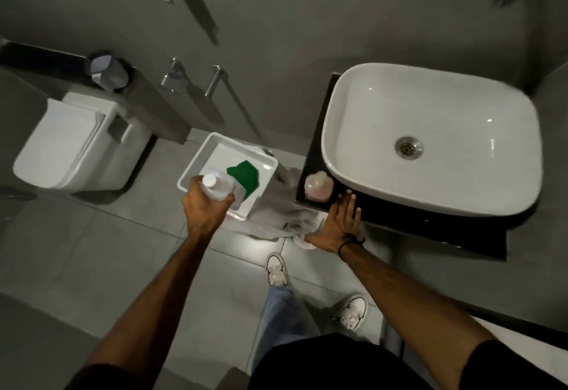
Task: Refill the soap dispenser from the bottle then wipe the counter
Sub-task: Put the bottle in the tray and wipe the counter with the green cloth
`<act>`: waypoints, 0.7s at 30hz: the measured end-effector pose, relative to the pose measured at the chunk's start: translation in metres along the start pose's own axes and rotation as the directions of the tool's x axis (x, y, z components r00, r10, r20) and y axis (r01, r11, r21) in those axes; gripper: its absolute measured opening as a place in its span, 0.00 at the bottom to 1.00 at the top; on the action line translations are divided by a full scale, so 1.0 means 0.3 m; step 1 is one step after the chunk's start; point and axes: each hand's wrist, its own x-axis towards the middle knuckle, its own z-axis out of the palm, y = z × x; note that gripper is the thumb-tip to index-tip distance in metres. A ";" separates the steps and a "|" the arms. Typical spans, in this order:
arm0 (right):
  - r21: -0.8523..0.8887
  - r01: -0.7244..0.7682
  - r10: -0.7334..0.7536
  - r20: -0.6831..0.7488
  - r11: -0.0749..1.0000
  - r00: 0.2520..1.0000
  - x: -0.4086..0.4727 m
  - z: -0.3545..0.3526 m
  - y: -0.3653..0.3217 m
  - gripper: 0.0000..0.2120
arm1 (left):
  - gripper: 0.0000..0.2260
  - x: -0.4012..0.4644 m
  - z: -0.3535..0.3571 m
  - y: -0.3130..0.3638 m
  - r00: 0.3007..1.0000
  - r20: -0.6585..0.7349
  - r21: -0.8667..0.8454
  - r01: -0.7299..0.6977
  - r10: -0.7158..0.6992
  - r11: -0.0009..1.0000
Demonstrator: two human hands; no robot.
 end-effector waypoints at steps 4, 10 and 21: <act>-0.072 -0.094 0.086 -0.101 0.993 0.991 0.030 0.074 -0.038 0.70 | 0.33 0.308 0.002 -0.106 0.999 0.013 0.048 0.037 -0.038 0.998; -0.176 -0.206 0.183 -0.137 0.963 0.974 0.084 0.152 -0.052 0.65 | 0.32 0.626 0.129 -0.252 0.991 0.118 0.113 0.054 -0.067 0.992; -0.319 -0.291 0.297 -0.030 0.902 0.954 0.083 0.113 -0.097 0.58 | 0.23 0.489 0.367 -0.295 0.813 0.154 -0.095 0.578 -0.561 0.811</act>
